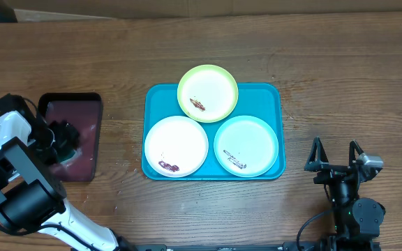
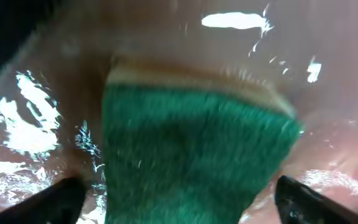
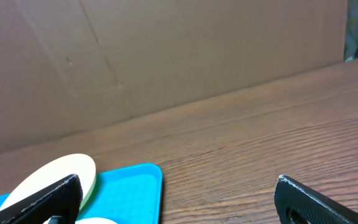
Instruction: Clean dirty plates on tray and stack at the side
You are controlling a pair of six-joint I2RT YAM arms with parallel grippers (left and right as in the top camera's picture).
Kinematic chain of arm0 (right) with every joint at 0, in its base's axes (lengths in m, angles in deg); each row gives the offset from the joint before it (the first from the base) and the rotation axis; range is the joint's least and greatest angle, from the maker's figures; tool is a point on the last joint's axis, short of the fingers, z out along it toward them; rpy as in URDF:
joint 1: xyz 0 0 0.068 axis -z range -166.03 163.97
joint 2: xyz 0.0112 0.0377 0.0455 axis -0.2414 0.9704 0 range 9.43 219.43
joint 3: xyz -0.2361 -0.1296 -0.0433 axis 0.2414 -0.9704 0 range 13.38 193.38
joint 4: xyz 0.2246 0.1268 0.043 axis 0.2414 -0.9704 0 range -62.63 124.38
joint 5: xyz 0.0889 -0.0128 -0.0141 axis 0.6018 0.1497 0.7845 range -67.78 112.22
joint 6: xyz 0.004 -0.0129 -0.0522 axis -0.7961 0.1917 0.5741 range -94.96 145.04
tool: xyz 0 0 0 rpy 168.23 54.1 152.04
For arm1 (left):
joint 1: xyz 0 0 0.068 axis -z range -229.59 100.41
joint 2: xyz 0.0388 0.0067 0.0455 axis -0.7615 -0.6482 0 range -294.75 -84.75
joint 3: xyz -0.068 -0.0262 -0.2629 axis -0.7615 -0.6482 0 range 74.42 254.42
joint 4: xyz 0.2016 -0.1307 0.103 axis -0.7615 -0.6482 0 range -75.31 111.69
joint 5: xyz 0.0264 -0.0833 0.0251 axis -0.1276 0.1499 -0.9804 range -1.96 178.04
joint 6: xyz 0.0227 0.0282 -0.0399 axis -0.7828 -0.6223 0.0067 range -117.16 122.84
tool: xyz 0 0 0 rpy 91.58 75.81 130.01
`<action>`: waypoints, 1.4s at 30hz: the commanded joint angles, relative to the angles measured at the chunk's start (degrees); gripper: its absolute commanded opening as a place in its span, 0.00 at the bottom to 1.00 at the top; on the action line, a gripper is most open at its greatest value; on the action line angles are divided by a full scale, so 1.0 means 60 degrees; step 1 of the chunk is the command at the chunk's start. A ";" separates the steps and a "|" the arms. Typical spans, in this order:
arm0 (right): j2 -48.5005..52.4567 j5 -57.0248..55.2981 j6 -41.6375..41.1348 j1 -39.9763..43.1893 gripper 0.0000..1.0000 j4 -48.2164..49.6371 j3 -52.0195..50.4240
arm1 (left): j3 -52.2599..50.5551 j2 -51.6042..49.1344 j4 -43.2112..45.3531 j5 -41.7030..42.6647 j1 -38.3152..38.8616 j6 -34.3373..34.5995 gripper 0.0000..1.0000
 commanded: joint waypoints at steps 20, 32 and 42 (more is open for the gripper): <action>-0.0084 -0.0047 0.0033 0.0018 1.00 0.0069 -0.0102 | 0.1745 -0.0222 -0.1851 0.0073 -0.0055 -0.0040 0.04; -0.0084 -0.0047 0.0033 0.0018 1.00 0.0069 -0.0102 | 0.5482 -0.0215 -0.4105 0.1330 -0.0051 -0.0033 0.04; -0.0084 -0.0047 0.0033 0.0018 1.00 0.0069 -0.0102 | 0.2761 -0.0251 -0.2091 0.1504 0.0448 -0.0040 0.04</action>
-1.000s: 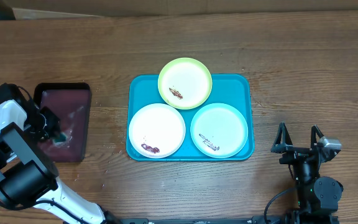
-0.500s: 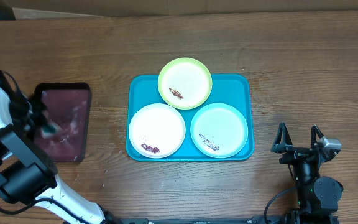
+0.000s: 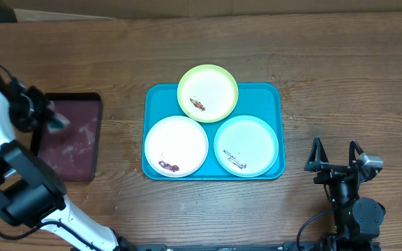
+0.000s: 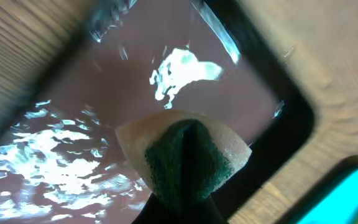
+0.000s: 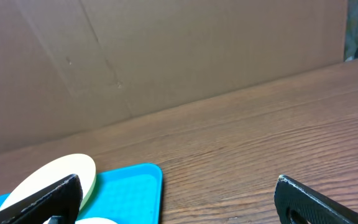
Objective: Clean dirty plates on tray and stack at the side
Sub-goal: 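Lift the sponge with the left gripper above the dark tray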
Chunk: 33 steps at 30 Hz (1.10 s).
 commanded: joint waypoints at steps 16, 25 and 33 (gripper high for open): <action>-0.0084 -0.0051 0.0036 0.0022 1.00 0.0062 -0.0102 | 0.3315 0.0033 -0.2521 0.1075 -0.0251 -0.0772 0.04; -0.0084 -0.0051 0.0036 0.0022 1.00 0.0066 -0.0102 | 0.0484 -0.0040 -0.0616 -0.0353 0.0495 -0.0765 0.04; -0.0084 -0.0051 0.0036 0.0022 1.00 0.0062 -0.0102 | 0.0565 -0.0018 -0.1031 -0.1421 0.0557 -0.0758 0.04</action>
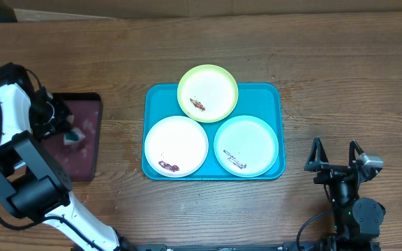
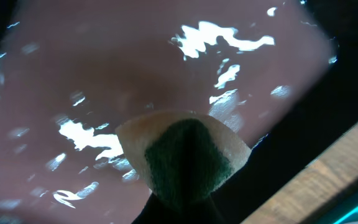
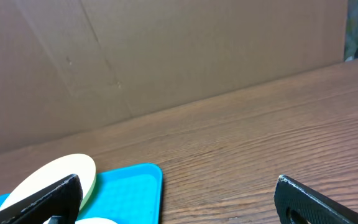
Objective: Clean dirty plates on tray and stack at the side
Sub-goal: 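Lift the sponge with the left gripper above the dark tray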
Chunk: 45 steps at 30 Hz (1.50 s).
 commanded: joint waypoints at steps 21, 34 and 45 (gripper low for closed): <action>-0.0084 -0.0047 0.0036 0.0018 1.00 0.0073 -0.0102 | 0.0743 0.0135 0.0058 -0.0612 0.0211 -0.0178 0.04; -0.0084 -0.0047 0.0036 0.0018 1.00 0.0073 -0.0102 | 0.5100 0.0186 -0.2317 0.0474 -0.0135 -0.0076 0.04; -0.0084 -0.0047 0.0036 0.0018 1.00 0.0073 -0.0102 | 0.2608 -0.0015 -0.1093 -0.0849 0.0415 -0.0106 0.04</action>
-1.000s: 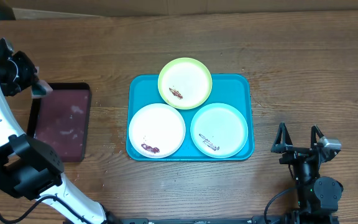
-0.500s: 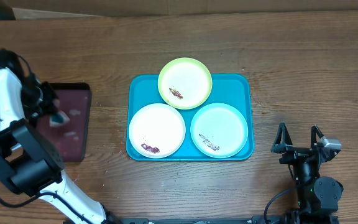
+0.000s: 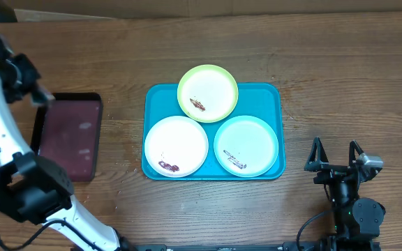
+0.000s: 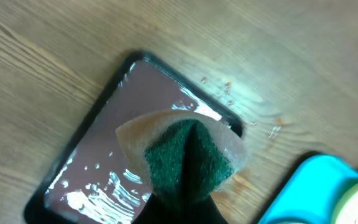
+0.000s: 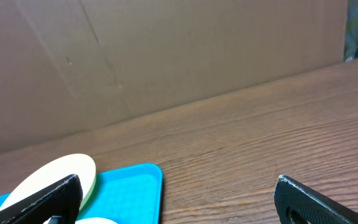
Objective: Clean dirty plates on tray and stack at the side
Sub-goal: 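Lift the sponge with the left gripper above the dark tray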
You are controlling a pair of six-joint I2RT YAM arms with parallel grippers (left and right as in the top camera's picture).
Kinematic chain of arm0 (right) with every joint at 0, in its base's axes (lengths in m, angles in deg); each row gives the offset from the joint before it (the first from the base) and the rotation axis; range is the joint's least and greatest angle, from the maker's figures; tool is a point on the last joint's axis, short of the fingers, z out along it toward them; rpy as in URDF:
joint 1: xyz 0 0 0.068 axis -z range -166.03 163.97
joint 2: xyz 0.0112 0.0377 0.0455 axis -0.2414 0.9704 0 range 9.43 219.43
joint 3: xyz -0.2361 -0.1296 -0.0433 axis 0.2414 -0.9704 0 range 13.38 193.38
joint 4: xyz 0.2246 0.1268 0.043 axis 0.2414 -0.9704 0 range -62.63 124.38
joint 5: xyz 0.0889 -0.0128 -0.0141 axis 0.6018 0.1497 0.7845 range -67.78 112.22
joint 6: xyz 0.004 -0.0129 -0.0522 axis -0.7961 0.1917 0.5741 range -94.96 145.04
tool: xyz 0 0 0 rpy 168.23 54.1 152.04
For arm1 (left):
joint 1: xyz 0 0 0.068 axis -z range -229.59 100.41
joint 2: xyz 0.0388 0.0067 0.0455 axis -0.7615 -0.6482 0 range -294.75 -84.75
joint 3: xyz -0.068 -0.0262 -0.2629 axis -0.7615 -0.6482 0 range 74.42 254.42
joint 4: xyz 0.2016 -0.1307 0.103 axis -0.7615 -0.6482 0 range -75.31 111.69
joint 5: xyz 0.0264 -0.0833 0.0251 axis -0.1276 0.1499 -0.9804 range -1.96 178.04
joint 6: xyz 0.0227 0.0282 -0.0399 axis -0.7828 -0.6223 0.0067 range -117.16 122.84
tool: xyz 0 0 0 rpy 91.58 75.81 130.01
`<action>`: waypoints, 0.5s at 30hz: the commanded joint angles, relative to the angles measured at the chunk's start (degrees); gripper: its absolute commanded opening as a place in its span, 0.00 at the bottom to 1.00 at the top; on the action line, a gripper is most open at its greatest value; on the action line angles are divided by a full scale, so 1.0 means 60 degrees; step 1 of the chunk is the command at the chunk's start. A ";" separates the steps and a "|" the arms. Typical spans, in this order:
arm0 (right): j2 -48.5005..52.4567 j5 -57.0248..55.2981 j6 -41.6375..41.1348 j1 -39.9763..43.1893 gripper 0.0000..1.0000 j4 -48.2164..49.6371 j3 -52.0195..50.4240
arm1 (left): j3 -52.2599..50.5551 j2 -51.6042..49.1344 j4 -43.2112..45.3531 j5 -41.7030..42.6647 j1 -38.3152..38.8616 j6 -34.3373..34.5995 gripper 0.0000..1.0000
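Three dirty plates lie on the blue tray point(image 3: 278, 94): a green plate point(image 3: 208, 92) at the back, a white plate point(image 3: 176, 145) front left and a pale teal plate point(image 3: 246, 145) front right, each with a brown smear. My left gripper point(image 3: 37, 90) hangs high over the far edge of the dark water tray point(image 3: 68, 136), left of the plates. It is shut on a green and tan sponge point(image 4: 185, 155), seen folded in the left wrist view. My right gripper point(image 3: 336, 155) rests open on the table right of the blue tray, holding nothing.
The dark water tray point(image 4: 104, 168) holds a film of reddish water. A few drops lie on the wood beyond its far corner. A cardboard wall point(image 5: 166, 56) stands along the back of the table.
My left gripper, which held the sponge low over the water in the dark tray, is now higher and over the tray's far edge. The plates and right arm are unchanged.
First my left gripper stood open round the sponge lying in the water tray. Then it was shut on the sponge above the tray's far left. Then the sponge was low over the water again, and now it is raised high.
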 commanded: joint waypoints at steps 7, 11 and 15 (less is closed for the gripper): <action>-0.0084 -0.0047 0.0036 0.0018 1.00 0.0069 -0.0102 | -0.2113 -0.0160 0.0404 -0.2189 0.0044 0.0750 0.04; -0.0084 -0.0047 0.0036 0.0018 1.00 0.0069 -0.0102 | -0.0350 0.0091 -0.0433 -0.2178 -0.0160 0.1464 0.04; -0.0084 -0.0047 0.0036 0.0018 1.00 0.0069 -0.0102 | 0.1038 0.0335 -0.0535 -0.2197 -0.0113 0.1894 0.04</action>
